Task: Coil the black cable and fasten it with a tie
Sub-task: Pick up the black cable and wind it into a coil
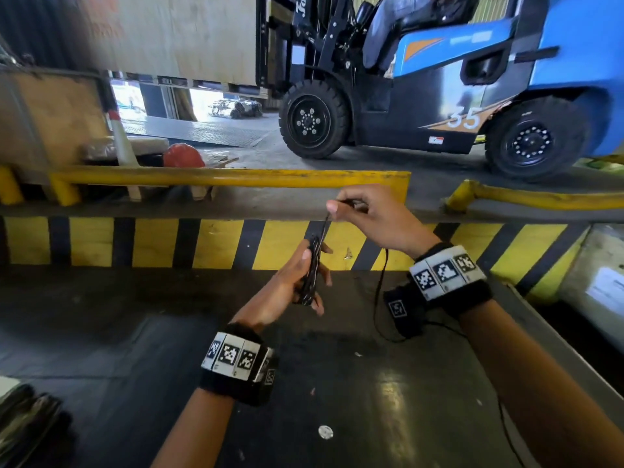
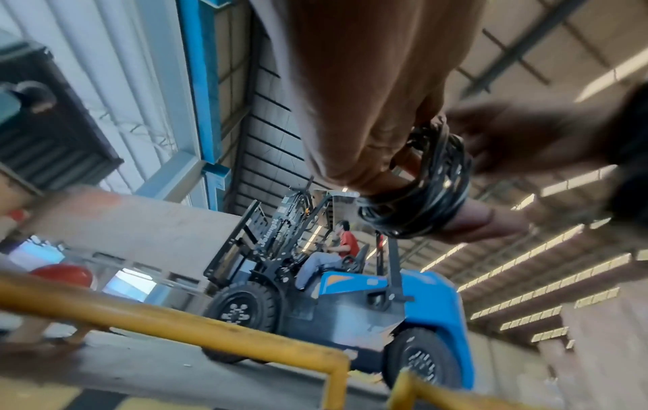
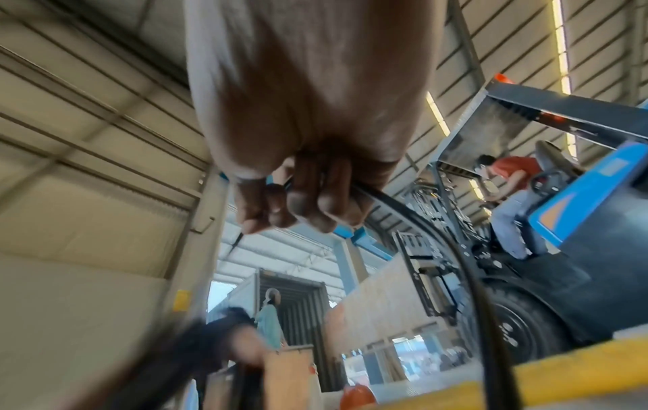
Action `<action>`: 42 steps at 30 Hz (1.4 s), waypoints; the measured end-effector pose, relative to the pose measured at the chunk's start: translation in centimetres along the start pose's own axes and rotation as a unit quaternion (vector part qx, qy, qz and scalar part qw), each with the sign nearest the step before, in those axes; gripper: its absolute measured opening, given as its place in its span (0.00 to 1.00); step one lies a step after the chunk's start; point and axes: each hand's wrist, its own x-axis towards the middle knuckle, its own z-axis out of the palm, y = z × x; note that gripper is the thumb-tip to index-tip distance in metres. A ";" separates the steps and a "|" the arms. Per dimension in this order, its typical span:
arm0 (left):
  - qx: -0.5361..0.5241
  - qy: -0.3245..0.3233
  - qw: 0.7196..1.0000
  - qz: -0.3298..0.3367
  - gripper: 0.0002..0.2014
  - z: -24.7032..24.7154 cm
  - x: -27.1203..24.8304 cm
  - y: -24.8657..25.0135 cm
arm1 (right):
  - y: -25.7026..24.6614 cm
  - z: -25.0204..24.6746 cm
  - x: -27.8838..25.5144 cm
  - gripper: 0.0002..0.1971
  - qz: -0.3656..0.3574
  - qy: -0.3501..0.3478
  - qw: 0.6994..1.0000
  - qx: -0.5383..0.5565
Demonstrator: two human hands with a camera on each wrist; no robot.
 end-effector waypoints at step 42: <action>-0.139 -0.115 0.983 -0.042 0.29 4.5 -3.8 0.4 | 3.2 1.3 -7.5 0.11 0.032 0.010 0.998 0.052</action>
